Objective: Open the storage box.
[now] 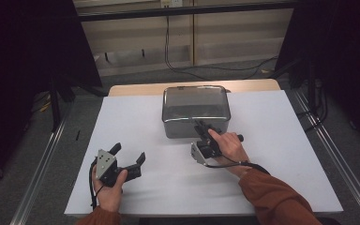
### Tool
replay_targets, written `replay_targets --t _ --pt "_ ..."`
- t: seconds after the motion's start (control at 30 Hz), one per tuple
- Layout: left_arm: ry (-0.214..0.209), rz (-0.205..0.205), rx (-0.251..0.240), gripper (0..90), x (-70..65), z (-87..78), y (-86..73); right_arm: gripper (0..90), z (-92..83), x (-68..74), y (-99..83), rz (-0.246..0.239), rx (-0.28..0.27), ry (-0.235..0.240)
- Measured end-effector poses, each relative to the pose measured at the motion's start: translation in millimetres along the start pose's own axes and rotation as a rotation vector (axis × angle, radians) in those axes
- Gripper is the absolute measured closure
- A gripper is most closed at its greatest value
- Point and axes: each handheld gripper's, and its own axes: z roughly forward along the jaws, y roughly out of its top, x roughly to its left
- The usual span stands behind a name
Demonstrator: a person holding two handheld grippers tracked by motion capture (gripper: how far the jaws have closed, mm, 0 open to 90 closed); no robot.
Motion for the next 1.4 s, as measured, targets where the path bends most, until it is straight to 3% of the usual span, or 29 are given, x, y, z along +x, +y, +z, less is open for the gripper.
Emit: replay_targets --t 0.17,0.37,0.4,0.47,0.6,0.7,0.87,1.0,1.03,1.17,1.27,1.4 --pt "-0.001 0.007 0.002 3.3 -0.2 -0.3 0.2 72.3 1.6 0.8 -2.6 0.006 0.023 -0.002" --pt "-0.009 0.008 0.007 3.3 -0.7 -0.2 0.2 78.6 2.8 2.7 0.9 -0.019 0.002 -0.025" --pt "0.016 0.01 0.002 3.3 -0.5 0.0 0.2 78.7 3.0 2.6 0.9 -0.019 0.001 -0.026" --pt "0.025 0.005 0.001 2.9 -0.1 0.2 0.2 78.8 3.0 2.4 0.9 -0.021 0.001 -0.026" --pt "0.016 0.001 0.009 2.9 0.4 0.8 -0.4 79.1 2.7 0.9 0.6 -0.021 -0.001 -0.02" --pt "-0.012 0.003 0.0 2.9 -0.5 1.5 -0.1 78.8 2.1 -1.6 0.9 0.009 0.003 -0.013" --pt "-0.048 -0.021 0.007 3.9 -1.1 2.3 -0.1 79.4 1.7 -2.1 0.2 -0.012 0.002 -0.018" --pt "-0.08 -0.01 0.003 6.6 -2.1 3.0 0.9 79.7 1.7 -3.7 0.3 -0.013 -0.002 -0.021" --pt "-0.072 0.01 0.002 6.6 -3.1 3.0 1.3 79.6 1.4 -4.7 0.0 -0.005 -0.004 -0.02" --pt "-0.067 0.021 0.009 6.4 -3.2 4.0 0.9 79.7 1.5 -5.1 0.1 -0.009 -0.003 -0.019" --pt "-0.095 0.016 0.025 6.9 -5.0 6.3 2.5 79.8 1.4 -4.9 0.3 -0.012 -0.002 -0.022" --pt "-0.127 0.029 0.008 6.4 -9.0 6.9 8.8 80.2 0.8 -7.0 0.3 -0.004 -0.001 -0.032"
